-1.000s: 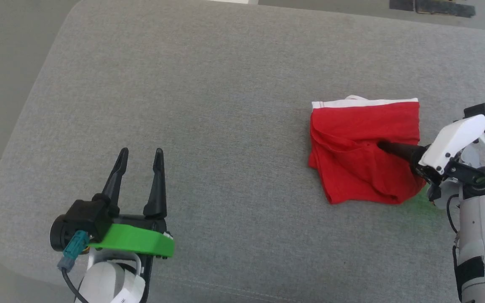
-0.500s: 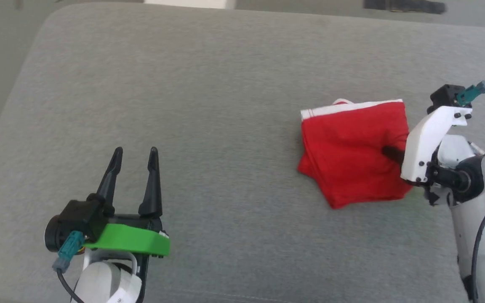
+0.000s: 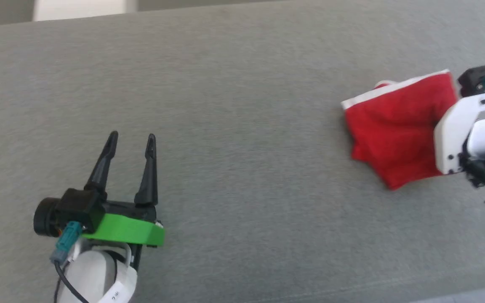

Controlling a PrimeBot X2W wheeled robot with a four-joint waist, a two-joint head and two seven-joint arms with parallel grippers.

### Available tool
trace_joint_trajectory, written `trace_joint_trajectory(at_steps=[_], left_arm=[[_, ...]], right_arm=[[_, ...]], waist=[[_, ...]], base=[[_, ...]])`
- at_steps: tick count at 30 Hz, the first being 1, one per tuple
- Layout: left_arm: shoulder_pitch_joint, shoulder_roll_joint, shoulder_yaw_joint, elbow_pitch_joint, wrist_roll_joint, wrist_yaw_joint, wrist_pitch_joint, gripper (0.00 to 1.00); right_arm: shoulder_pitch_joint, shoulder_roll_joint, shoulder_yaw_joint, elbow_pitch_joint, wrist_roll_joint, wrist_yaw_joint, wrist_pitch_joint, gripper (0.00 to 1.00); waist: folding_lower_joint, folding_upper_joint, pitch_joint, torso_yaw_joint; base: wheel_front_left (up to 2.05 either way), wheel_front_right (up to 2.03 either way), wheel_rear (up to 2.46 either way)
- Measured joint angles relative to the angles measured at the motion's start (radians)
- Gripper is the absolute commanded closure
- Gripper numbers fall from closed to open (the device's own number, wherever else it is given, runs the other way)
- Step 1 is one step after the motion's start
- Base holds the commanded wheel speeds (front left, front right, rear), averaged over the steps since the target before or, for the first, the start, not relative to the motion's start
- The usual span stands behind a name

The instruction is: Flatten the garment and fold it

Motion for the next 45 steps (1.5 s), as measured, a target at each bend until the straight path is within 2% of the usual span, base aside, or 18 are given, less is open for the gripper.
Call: trace_joint_trajectory(at_steps=[11, 18, 26, 27, 28, 36, 40, 45], left_arm=[[-0.043, 0.106, -0.034, -0.023, 0.026, 0.000, 0.001, 0.00], [-0.071, 0.160, -0.048, -0.076, 0.028, -0.002, 0.045, 0.00], [-0.073, 0.180, -0.052, -0.095, 0.027, -0.003, 0.062, 0.00], [-0.073, 0.180, -0.053, -0.091, 0.027, -0.003, 0.061, 0.00], [-0.072, 0.180, -0.053, -0.088, 0.026, -0.002, 0.060, 0.00], [-0.065, 0.132, -0.074, -0.025, 0.004, 0.003, 0.019, 0.00], [-0.051, 0.099, -0.073, 0.017, -0.022, 0.012, 0.007, 0.00], [-0.015, 0.054, -0.066, 0.052, -0.037, 0.012, 0.001, 0.00]], right_arm=[[-0.131, -0.016, -0.080, 0.172, -0.200, 0.000, -0.240, 1.00], [-0.221, -0.003, -0.177, 0.278, -0.343, 0.000, -0.394, 1.00], [-0.255, 0.044, -0.351, 0.346, -0.516, 0.000, -0.463, 1.00], [-0.256, 0.055, -0.366, 0.356, -0.527, 0.000, -0.465, 0.75], [-0.256, 0.063, -0.375, 0.363, -0.545, 0.000, -0.476, 0.00], [-0.249, 0.046, -0.448, 0.366, -0.597, 0.000, -0.588, 0.00], [-0.224, 0.047, -0.435, 0.348, -0.531, 0.000, -0.686, 0.00], [-0.154, 0.052, -0.342, 0.300, -0.421, 0.000, -0.790, 0.00]], waist=[[0.0000, 0.0000, 0.095, -0.161], [0.0001, 0.0000, 0.192, -0.208], [0.0002, 0.0000, 0.255, -0.231], [0.0002, 0.0000, 0.253, -0.231], [0.0002, 0.0000, 0.249, -0.231], [0.0001, 0.0000, 0.176, -0.210], [0.0000, 0.0000, 0.123, -0.187], [0.0000, 0.0000, 0.045, -0.150]], base=[[0.00, 0.00, 0.00], [0.00, 0.00, 0.00], [0.00, 0.00, 0.00], [0.00, 0.00, 0.00], [0.00, 0.00, 0.00], [0.00, 0.00, 0.00], [0.00, 0.00, 0.00], [0.00, 0.00, 0.00]])
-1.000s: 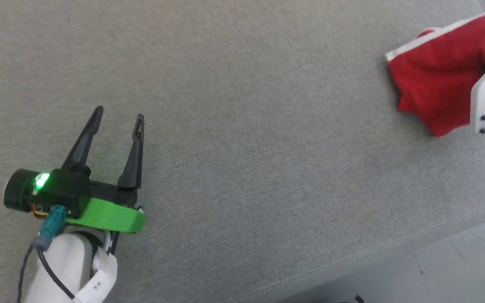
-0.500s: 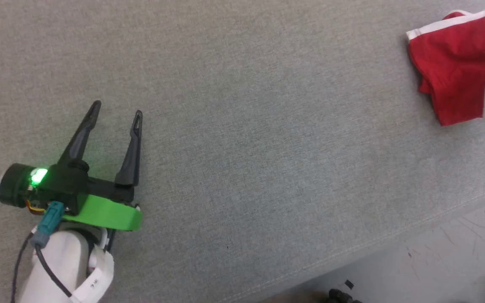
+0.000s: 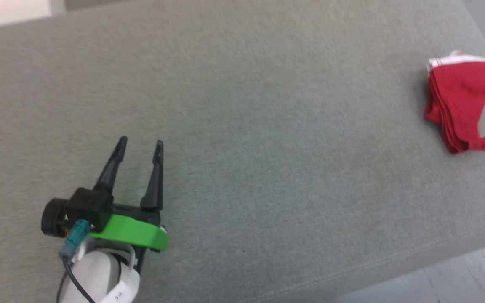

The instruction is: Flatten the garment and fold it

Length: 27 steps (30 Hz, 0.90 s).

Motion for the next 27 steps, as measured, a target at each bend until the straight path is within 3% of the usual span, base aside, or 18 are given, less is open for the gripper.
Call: trace_joint_trajectory(at_steps=[6, 13, 21, 27], left_arm=[[0.037, -0.043, 0.016, 0.011, -0.004, 0.000, -0.001, 0.00], [0.058, -0.075, 0.036, 0.023, -0.015, -0.001, -0.002, 0.00], [0.098, -0.089, 0.054, 0.032, -0.031, -0.002, -0.002, 0.00], [0.119, -0.093, 0.054, 0.041, -0.031, -0.003, -0.002, 0.00]], right_arm=[[0.120, 0.019, 0.104, -0.139, 0.152, 0.000, -0.100, 0.00], [0.352, 0.072, 0.110, -0.369, 0.301, 0.000, -0.149, 0.00], [0.584, 0.168, 0.095, -0.588, 0.276, 0.000, -0.162, 0.00], [0.710, 0.208, 0.116, -0.663, 0.226, 0.000, -0.169, 0.00]], waist=[[-0.0001, 0.0000, -0.090, 0.052], [-0.0001, 0.0000, -0.163, 0.145], [-0.0001, 0.0000, -0.224, 0.255], [-0.0001, 0.0000, -0.256, 0.315]], base=[[0.00, 0.00, 0.00], [0.00, 0.00, 0.00], [0.00, 0.00, 0.00], [0.00, 0.00, 0.00]])
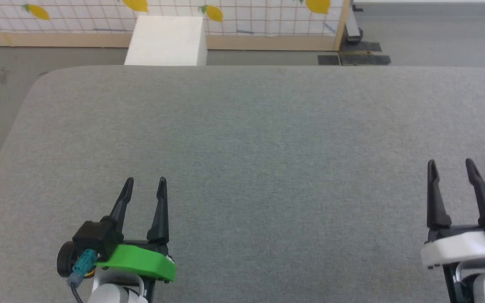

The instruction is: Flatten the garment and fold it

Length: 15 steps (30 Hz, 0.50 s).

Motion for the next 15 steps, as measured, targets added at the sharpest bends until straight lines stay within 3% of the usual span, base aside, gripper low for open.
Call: trace_joint_trajectory(at_steps=[15], left_arm=[[0.041, -0.002, -0.005, 0.033, -0.028, 0.003, 0.000, 0.00]], right_arm=[[0.143, 0.012, 0.058, -0.038, 0.033, 0.000, -0.009, 0.00]], waist=[[0.0000, 0.0000, -0.054, 0.038]], base=[[0.00, 0.00, 0.00]])
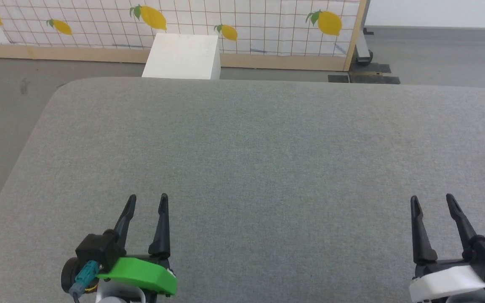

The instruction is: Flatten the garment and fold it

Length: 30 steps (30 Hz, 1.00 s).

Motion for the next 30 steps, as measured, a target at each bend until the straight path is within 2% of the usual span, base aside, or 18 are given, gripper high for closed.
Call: trace_joint_trajectory(at_steps=[26, 27, 30], left_arm=[[0.009, -0.001, -0.015, 0.013, -0.016, 0.020, 0.000, 0.00], [0.009, -0.001, -0.016, 0.014, -0.022, 0.020, 0.000, 1.00], [0.009, -0.001, -0.015, 0.013, -0.027, 0.020, 0.001, 1.00]], right_arm=[[0.018, 0.000, 0.034, 0.020, 0.040, 0.000, -0.006, 0.00], [0.018, 0.000, 0.034, 0.021, 0.041, 0.000, -0.008, 1.00], [0.017, 0.000, 0.033, 0.021, 0.040, 0.000, -0.007, 1.00]], waist=[[0.0000, 0.0000, -0.009, 0.003], [0.0000, 0.0000, -0.010, 0.003], [0.0000, 0.0000, -0.010, 0.003]], base=[[0.00, 0.00, 0.00], [0.00, 0.00, 0.00], [0.00, 0.00, 0.00]])
